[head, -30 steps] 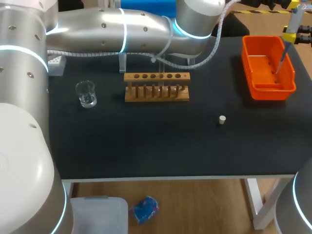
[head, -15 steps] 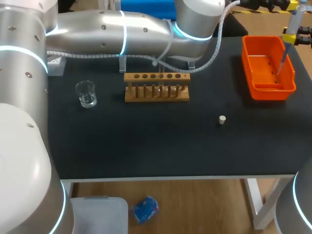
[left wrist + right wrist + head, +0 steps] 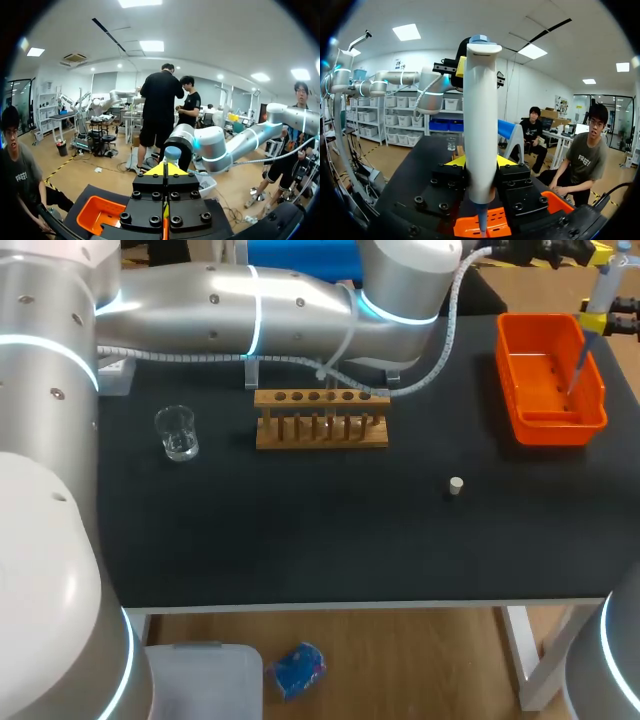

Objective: Invert the test tube, pick up the pipette, mount the tip to pipette, aspirate from beaker and dispense into the tube, eject the tip, return the pipette, and cap with the stopper.

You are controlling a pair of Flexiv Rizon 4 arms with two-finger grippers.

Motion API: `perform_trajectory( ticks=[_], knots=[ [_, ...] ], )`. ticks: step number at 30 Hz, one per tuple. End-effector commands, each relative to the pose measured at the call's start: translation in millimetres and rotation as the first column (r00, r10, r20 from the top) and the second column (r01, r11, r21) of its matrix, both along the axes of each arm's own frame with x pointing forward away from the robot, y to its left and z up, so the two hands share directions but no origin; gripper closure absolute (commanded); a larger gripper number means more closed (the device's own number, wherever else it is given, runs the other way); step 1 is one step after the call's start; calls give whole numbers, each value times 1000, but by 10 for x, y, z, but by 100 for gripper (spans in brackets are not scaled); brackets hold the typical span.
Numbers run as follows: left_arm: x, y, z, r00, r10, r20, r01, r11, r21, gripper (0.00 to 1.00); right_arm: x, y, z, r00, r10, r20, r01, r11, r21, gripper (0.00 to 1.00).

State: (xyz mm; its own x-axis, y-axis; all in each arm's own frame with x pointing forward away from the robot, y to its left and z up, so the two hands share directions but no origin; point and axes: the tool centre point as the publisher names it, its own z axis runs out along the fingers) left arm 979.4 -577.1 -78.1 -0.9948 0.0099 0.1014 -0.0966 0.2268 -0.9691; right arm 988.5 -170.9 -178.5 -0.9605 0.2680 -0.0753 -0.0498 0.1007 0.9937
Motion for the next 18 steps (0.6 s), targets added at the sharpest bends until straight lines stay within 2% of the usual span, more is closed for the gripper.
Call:
perform_trajectory(
  ticks=[1, 12, 18],
  knots=[
    [8, -65, -137, 1000, -7, -2, 7, 1000, 6, 100, 16, 20, 115, 1000, 3, -1, -3, 1000, -3, 100],
    [-17, -79, -180, 1000, -9, -10, 9, 1000, 12, 100, 16, 20, 115, 1000, 3, -1, -3, 1000, -3, 100],
    [-11, -25, -85, 1000, 7, 6, -7, 1000, 2, 100, 16, 20, 115, 1000, 3, -1, -3, 1000, -3, 100]
  ],
)
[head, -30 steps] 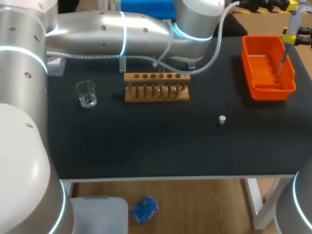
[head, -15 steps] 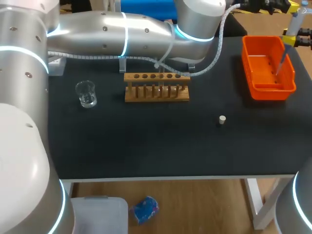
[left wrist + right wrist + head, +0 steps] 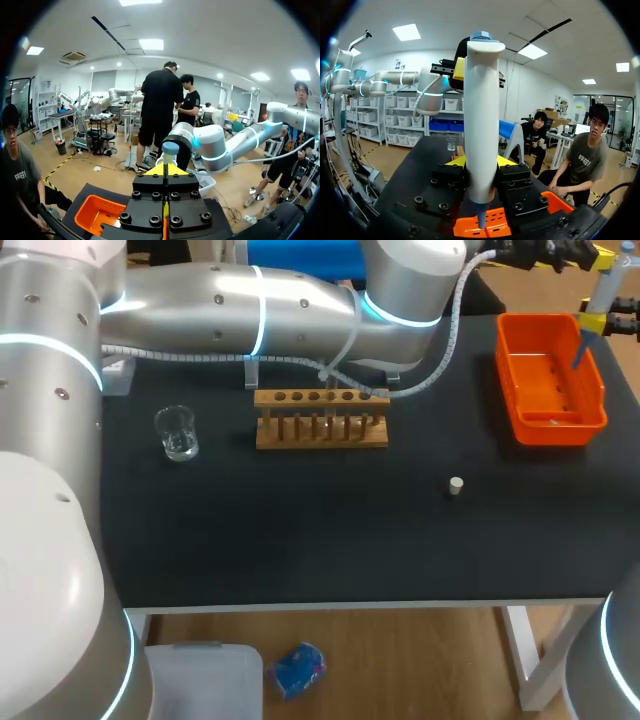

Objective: Invert the test tube, pick up the pipette, mount the tip to pipette, aspirate from beaker and dispense into the tube, eject the tip, return the pipette, and cap with the stopper.

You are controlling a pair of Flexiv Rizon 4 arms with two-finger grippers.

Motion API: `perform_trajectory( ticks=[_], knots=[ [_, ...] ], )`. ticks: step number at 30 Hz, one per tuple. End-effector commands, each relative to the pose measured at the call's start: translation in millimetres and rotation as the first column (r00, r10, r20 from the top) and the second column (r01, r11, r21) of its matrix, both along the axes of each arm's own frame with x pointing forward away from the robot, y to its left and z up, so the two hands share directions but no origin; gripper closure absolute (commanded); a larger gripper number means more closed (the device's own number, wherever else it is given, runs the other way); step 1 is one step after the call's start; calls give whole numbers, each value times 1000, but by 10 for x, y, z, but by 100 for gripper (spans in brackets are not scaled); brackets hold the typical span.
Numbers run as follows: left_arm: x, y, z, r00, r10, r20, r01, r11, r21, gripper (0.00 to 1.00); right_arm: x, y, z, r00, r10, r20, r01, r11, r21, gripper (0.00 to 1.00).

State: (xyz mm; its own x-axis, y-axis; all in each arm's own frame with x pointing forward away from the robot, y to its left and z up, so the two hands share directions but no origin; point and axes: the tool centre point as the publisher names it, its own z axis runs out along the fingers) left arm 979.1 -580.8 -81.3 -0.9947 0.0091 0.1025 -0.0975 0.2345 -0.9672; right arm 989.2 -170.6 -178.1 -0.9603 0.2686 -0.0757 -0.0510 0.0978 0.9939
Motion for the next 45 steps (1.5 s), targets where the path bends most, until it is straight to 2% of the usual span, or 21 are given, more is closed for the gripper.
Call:
perform_trajectory(
  ticks=[1, 13, 21, 23, 24, 25, 26, 35, 45],
  knots=[
    [-5, 19, -28, 1000, 10, 11, -10, 1000, -7, 100, 8, 17, 111, 1000, 3, -2, -3, 1000, -6, 100],
    [8, 93, 235, 998, 28, 61, -27, 1000, -13, 100, 8, 17, 111, 1000, 3, -2, -3, 1000, -6, 100],
    [-1, 156, 367, 997, 32, 75, -33, 999, 1, 99, 8, 17, 111, 1000, 3, -2, -3, 1000, -6, 100],
    [-3, 180, 389, 996, 38, 80, -38, 999, 5, 76, 8, 17, 111, 1000, 3, -2, -3, 1000, -6, 100],
    [-8, 199, 409, 996, 43, 84, -44, 999, 8, 53, 8, 17, 111, 1000, 3, -2, -3, 1000, -6, 100],
    [-13, 211, 426, 995, 45, 86, -46, 999, 9, 8, 8, 17, 111, 1000, 3, -2, -3, 1000, -6, 100],
    [-18, 220, 442, 995, 46, 91, -48, 999, 13, 0, 8, 17, 111, 1000, 3, -2, -3, 1000, -6, 100],
    [-105, 424, 496, 992, 77, 99, -83, 995, 60, 0, 8, 17, 111, 1000, 3, -2, -3, 1000, -6, 100],
    [-327, 780, 412, 988, 127, 86, -133, 988, 79, 0, 8, 17, 111, 1000, 3, -2, -3, 1000, -6, 100]
  ],
)
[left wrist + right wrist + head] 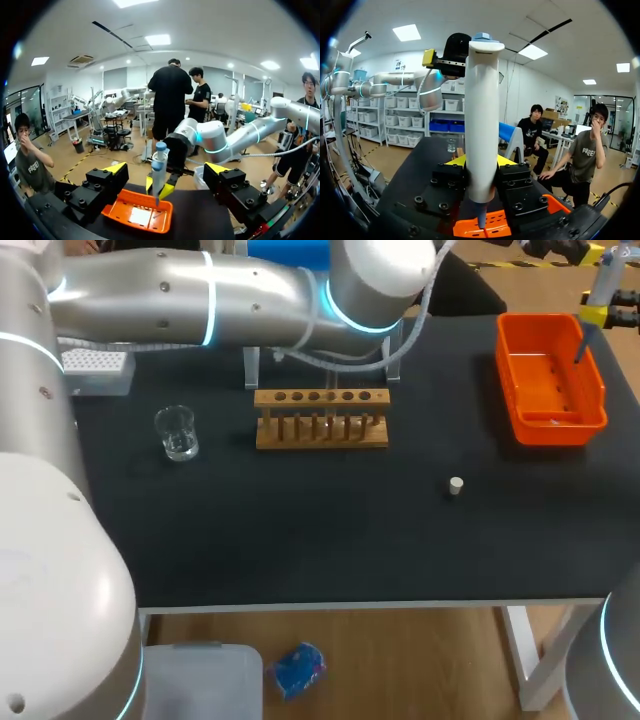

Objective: Invert the test tube, pick up the pipette, mount the tip to pipette, aspirate from beaker and dispense into the tube, eject the tip, return the pipette, and cap with the stopper.

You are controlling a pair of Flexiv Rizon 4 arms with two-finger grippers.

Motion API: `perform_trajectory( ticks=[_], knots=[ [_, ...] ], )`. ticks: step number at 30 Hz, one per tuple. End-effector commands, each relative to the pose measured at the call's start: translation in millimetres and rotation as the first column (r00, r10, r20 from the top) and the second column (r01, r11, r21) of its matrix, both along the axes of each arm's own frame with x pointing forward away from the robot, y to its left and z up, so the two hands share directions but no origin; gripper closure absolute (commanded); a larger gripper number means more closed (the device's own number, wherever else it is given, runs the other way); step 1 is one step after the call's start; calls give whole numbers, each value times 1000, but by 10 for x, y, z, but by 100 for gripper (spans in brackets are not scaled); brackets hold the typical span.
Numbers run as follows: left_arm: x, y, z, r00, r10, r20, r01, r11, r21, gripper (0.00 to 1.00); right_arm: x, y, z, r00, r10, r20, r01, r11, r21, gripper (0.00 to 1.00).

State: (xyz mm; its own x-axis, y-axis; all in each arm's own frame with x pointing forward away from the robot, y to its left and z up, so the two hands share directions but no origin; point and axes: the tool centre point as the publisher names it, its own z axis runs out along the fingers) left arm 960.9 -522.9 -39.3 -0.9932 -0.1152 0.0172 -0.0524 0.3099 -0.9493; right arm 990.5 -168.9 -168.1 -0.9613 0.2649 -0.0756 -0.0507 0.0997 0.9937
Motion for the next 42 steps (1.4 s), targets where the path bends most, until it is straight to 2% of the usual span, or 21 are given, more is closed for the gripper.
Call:
perform_trajectory(
  ticks=[1, 13, 24, 42],
  knots=[
    [-167, 226, -19, 1000, 11, 0, -11, 1000, -6, 0, -5, 0, 12, 1000, 0, -1, 0, 1000, -4, 100],
    [-457, 557, -250, 999, 26, -35, -26, 1000, -2, 0, -5, 0, 12, 1000, 0, -1, 0, 1000, -4, 100],
    [-701, 741, -383, 996, 70, -55, -70, 998, 4, 0, -5, 0, 12, 1000, 0, -1, 0, 1000, -4, 100],
    [-701, 741, -383, 996, 70, -55, -70, 998, 4, 0, -5, 0, 12, 1000, 0, -1, 0, 1000, -4, 100]
  ],
)
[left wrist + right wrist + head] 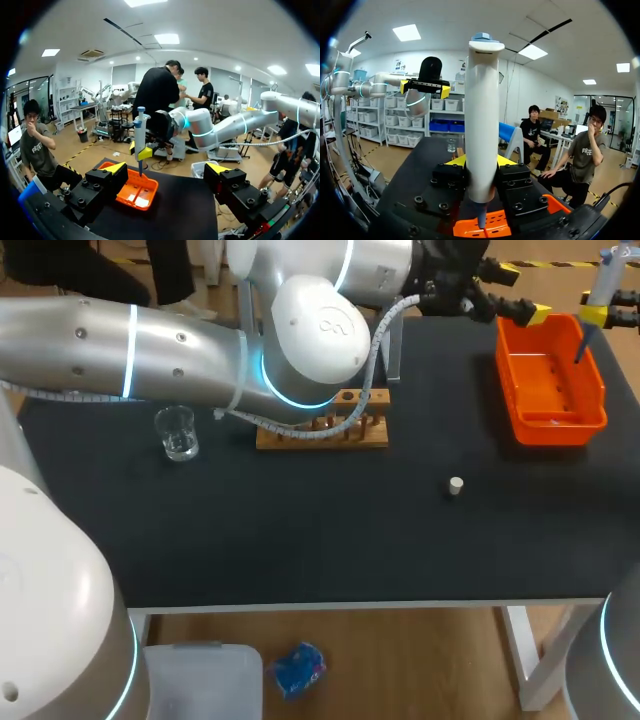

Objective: Invert the test tube, pick up the pipette, mount the tip to pipette, aspirate from beaker and dispense into the tube, eject the tip, return the pipette, and cap with the stopper.

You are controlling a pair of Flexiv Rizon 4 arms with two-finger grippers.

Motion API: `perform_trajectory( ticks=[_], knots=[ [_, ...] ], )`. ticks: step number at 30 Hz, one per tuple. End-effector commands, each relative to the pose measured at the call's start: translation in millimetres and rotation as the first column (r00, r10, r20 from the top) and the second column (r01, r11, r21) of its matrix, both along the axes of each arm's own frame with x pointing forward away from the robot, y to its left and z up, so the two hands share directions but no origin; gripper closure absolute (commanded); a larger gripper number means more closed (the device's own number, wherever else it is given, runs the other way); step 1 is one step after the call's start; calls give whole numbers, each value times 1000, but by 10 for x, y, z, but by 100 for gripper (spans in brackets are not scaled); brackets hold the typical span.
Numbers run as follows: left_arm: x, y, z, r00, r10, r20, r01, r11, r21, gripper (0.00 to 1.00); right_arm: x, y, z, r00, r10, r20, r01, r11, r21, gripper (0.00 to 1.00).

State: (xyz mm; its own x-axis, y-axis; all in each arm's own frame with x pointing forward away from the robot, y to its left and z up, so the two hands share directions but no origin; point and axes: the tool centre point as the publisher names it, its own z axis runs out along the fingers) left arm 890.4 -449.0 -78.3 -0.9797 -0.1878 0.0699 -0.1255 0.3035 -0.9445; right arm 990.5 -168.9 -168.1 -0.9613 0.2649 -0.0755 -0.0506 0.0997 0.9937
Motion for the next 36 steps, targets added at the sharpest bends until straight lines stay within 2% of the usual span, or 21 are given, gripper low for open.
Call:
perform_trajectory(
  ticks=[1, 14, 18, 22, 23, 27, 33, 36],
  knots=[
    [5, 1, 6, 1000, -3, -2, 3, 1000, 2, 0, -5, 0, 12, 1000, 0, -1, 0, 1000, -4, 100],
    [5, 1, 6, 1000, -3, -2, 3, 1000, 2, 0, -5, 0, 12, 1000, 0, -1, 0, 1000, -4, 100],
    [5, 1, 6, 1000, -3, -2, 3, 1000, 2, 0, -483, -105, 58, 1000, 27, 4, -27, 999, 34, 100],
    [5, 1, 6, 1000, -3, -2, 3, 1000, 2, 0, -788, -187, 121, 999, 37, 18, -38, 997, 68, 100],
    [5, 1, 6, 1000, -3, -2, 3, 1000, 2, 0, -843, -207, 141, 999, 33, 17, -34, 995, 95, 100],
    [5, 1, 6, 1000, -3, -2, 3, 1000, 2, 0, -998, -210, 196, 998, 54, 18, -56, 992, 116, 100],
    [5, 1, 6, 1000, -3, -2, 3, 1000, 2, 0, -1169, -117, 213, 996, 83, 15, -84, 990, 113, 100],
    [-58, 67, -59, 1000, -15, 8, 15, 1000, -6, 0, -1230, -48, 205, 995, 98, 12, -99, 989, 109, 100]
  ],
)
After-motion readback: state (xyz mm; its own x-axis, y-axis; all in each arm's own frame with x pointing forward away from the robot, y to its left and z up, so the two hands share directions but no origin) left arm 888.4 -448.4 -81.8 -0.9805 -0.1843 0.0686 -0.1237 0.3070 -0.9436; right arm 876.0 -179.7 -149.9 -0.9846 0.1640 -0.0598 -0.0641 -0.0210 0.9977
